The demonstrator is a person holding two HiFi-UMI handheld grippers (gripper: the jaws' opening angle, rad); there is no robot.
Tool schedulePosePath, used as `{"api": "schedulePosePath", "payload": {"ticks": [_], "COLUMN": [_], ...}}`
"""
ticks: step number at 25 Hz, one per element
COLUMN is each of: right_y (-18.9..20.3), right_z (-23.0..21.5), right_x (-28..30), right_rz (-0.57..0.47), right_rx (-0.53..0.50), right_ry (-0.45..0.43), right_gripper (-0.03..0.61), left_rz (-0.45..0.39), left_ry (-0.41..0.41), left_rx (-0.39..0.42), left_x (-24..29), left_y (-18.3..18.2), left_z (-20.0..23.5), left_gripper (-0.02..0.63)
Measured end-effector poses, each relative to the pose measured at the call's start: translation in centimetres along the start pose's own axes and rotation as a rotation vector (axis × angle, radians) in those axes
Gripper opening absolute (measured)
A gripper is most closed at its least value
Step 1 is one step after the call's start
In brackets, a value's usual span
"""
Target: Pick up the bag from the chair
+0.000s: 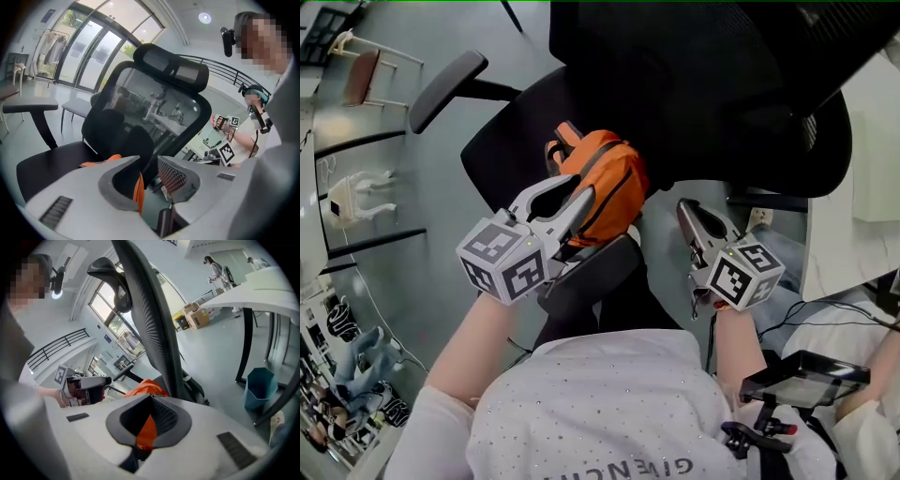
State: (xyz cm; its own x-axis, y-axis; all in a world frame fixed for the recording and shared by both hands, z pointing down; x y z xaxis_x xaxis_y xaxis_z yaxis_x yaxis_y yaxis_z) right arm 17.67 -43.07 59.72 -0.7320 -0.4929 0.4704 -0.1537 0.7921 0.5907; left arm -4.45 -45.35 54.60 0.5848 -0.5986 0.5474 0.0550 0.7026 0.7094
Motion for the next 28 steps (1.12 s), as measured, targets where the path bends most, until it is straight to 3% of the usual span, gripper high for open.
{"api": "schedulePosePath", "payload": {"ticks": [2, 5, 9, 12, 15, 22, 25, 28], "right_y": [0.5, 0.9, 1.2, 1.5, 2.1, 3.2, 3.4, 3.6], "right_z": [0.1, 0.2, 0.0, -0.1, 0.0, 0.0, -0.2, -0.5], "right_x": [0.0, 0.1, 0.2, 0.3, 0.4, 0.3, 0.1, 0.1], "right_rz": [0.010, 0.026, 0.048, 0.058, 0.072, 0.105, 0.107, 0.107], "right_rx": [0.008, 0.015, 0.025, 0.025, 0.037, 0.041, 0.046, 0.049], "right_ry": [-0.001, 0.002, 0.001, 0.001, 0.000, 0.006, 0.015, 0.021], "right_gripper": [0.005, 0.005, 0.005, 0.005, 0.005, 0.005, 0.005, 0.005], "left_rz": [0.061, 0.174, 0.346, 0.436, 0.478, 0.507, 0.504, 0.491], "left_ry": [0.005, 0.008, 0.052, 0.031, 0.006, -0.017, 0.004, -0.002], "left_rx": [0.016, 0.104, 0.270, 0.428, 0.475, 0.424, 0.446, 0.480], "left_x": [0.4, 1.4, 4.1, 6.3, 8.2, 11.4, 11.8, 11.9], "left_y": [0.9, 1.7, 1.6, 1.1, 1.1, 4.1, 5.1, 5.2], "left_z": [0.8, 2.0, 3.0, 3.8, 4.6, 4.8, 4.2, 3.9], "left_gripper": [0.179, 0.327, 0.372, 0.461, 0.555, 0.601, 0.498, 0.438]}}
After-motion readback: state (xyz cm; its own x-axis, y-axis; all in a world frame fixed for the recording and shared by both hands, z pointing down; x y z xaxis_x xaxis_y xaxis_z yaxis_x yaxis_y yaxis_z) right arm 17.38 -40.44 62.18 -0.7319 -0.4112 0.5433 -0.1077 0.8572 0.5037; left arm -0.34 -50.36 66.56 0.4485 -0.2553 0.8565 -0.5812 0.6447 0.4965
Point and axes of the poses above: the fingertips, and each gripper's own axes: x forward along the fingers, z to its left, y out of its underside, the point moved 5 cm from there along -x, backward along the fingers, and after that the axes turned 5 degrees about -y, right-handed, at the moved point
